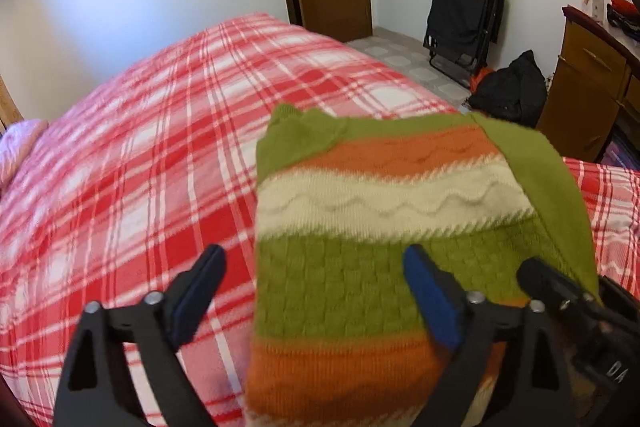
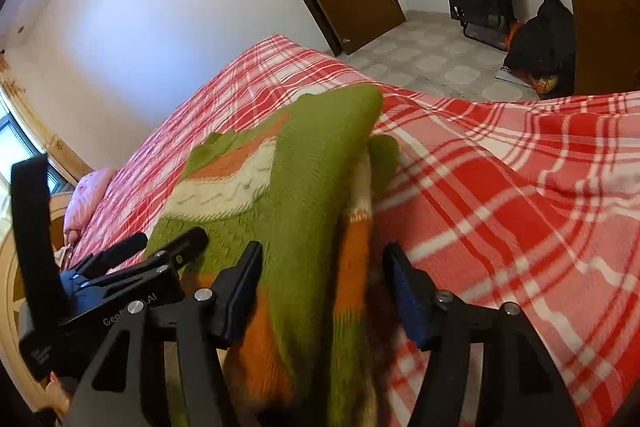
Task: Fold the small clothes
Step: 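Lower the folded end onto the sweater and open the right gripper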
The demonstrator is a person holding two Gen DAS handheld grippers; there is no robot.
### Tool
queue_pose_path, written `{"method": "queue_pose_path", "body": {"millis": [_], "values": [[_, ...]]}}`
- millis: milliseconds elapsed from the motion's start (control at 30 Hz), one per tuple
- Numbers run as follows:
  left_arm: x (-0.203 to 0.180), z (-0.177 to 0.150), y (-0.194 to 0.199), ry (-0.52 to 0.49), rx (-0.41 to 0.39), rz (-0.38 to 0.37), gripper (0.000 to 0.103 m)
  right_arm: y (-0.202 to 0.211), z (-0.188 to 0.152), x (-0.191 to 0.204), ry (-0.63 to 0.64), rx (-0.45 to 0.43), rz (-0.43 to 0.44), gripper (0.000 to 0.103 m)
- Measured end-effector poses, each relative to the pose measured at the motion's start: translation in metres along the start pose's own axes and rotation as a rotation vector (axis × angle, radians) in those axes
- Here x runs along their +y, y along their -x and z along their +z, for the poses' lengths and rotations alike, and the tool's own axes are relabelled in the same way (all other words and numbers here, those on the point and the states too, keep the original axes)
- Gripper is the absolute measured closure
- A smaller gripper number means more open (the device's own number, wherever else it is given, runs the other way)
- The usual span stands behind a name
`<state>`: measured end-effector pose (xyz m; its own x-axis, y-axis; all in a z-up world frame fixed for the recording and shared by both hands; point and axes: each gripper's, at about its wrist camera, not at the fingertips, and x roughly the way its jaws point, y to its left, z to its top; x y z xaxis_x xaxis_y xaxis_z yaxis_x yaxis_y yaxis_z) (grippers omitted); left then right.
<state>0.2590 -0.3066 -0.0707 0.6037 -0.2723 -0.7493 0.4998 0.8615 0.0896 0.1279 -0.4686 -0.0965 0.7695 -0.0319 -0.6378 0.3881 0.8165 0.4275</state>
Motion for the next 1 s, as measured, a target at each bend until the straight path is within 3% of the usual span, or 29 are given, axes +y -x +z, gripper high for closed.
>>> {"method": "queue_pose_path", "body": {"millis": [100,167,200,267,433,567,733,900,933,1000], "values": [[0.015,-0.014,0.003,0.072,0.051,-0.099,0.007,0.029,-0.008,0.006,0.042,-0.071,-0.053,0.041],[0.031,-0.028,0.008,0.148,0.075,-0.16,0.007,0.049,-0.018,0.02,0.144,-0.114,-0.073,0.042],[0.043,-0.037,0.012,0.212,0.089,-0.202,0.007,0.055,-0.023,0.028,0.19,-0.12,-0.07,0.053],[0.058,-0.052,0.017,0.301,0.102,-0.244,0.007,0.062,-0.037,0.045,0.288,-0.107,-0.06,0.068],[0.057,-0.071,0.016,0.36,0.13,-0.28,0.007,0.057,-0.065,0.057,0.333,-0.022,-0.002,0.07],[0.037,-0.073,0.02,0.299,0.13,-0.228,0.008,0.032,-0.076,0.046,0.29,0.087,-0.046,0.071],[0.029,-0.071,0.024,0.235,0.143,-0.156,0.008,0.029,-0.074,0.041,0.275,0.064,-0.066,0.072],[0.029,-0.079,0.053,0.138,0.089,-0.052,0.008,0.037,-0.076,0.042,0.226,0.065,-0.056,0.069],[0.029,-0.082,0.061,0.117,0.066,-0.027,0.008,0.041,-0.077,0.043,0.205,0.071,-0.055,0.067],[0.029,-0.088,0.077,0.076,0.019,0.022,0.008,0.052,-0.081,0.045,0.159,0.069,-0.038,0.047]]}}
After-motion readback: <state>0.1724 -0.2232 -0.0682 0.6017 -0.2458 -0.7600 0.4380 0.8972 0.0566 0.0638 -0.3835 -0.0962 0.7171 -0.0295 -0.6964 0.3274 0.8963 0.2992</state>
